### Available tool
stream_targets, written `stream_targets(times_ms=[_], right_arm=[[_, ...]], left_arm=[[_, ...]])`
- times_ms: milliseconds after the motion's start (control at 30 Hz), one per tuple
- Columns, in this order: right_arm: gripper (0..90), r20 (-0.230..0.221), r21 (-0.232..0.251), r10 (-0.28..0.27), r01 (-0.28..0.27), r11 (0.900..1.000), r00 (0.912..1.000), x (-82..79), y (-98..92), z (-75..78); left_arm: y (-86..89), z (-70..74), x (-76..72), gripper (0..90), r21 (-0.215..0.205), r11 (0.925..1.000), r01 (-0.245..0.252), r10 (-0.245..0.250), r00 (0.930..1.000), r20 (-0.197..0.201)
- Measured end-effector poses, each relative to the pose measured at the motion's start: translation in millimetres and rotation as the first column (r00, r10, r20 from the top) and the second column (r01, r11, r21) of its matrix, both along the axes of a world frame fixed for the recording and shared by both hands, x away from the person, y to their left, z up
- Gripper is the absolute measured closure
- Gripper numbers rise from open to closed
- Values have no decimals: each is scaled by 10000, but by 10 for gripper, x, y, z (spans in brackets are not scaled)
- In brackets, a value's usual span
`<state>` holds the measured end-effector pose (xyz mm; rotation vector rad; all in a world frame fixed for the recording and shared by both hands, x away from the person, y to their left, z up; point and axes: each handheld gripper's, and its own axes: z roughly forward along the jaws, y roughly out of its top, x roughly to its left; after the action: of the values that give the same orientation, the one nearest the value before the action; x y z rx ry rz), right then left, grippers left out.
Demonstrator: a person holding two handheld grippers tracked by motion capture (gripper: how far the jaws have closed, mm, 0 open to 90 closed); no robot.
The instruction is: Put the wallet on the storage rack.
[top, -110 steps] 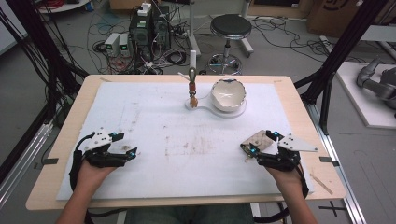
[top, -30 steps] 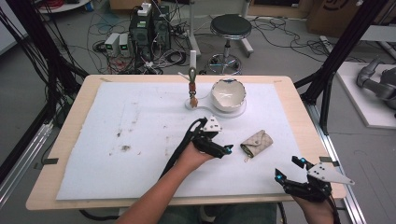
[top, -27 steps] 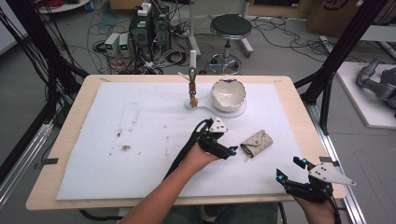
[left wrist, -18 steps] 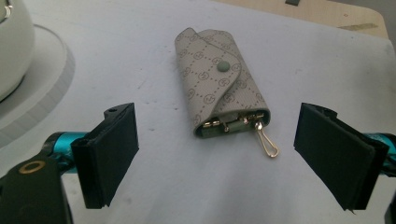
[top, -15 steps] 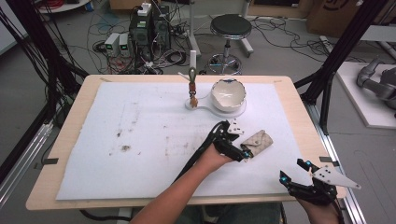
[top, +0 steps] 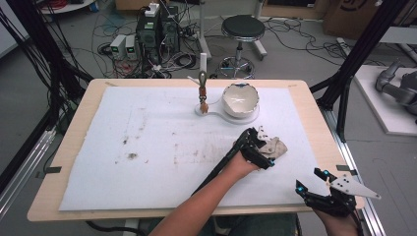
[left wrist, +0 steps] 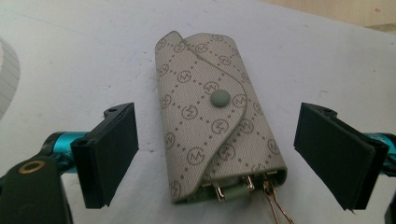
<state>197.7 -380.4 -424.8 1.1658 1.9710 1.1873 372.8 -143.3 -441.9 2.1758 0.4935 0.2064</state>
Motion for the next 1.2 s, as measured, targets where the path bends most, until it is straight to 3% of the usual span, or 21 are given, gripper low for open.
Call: stream_targets(times_ms=[233, 567, 667, 733, 800, 933, 1033, 1200], right_arm=[[200, -55, -5, 16, -16, 10000, 10000, 6, 3, -8], [200, -34, -34, 83, -83, 10000, 10000, 21, 6, -16], [201, -81, -18, 68, -68, 10000, 9999, 19, 12, -16], [200, -80, -30, 86, -87, 10000, 9999, 18, 10, -17], [201, -96, -36, 67, -68, 10000, 9999, 20, 10, -20], [200, -135, -11, 73, -73, 10000, 9999, 20, 13, -22], [201, -160, -1, 79, -79, 10000, 9998, 23, 13, -26], [200, -124, -39, 83, -83, 10000, 9999, 36, 7, -31]], left_arm=[[-154, -145, -2, 141, 920, 9958, 21, -14, 10000, -84], [-151, -142, -13, 180, 868, 9962, 106, -101, 9999, -57], [-130, -139, -50, 309, 717, 9969, 338, -348, 9993, 127], [-138, -133, -91, 317, 831, 9959, 361, -399, 9982, 446], [-132, -134, -84, 342, 789, 9961, 401, -433, 9983, 397], [-117, -126, -69, 365, 654, 9967, 490, -511, 9982, 303], [-92, -98, -65, 373, 884, 9944, 586, -629, 9969, 471], [24, 20, -30, 373, 735, 9948, 706, -743, 9960, 492]])
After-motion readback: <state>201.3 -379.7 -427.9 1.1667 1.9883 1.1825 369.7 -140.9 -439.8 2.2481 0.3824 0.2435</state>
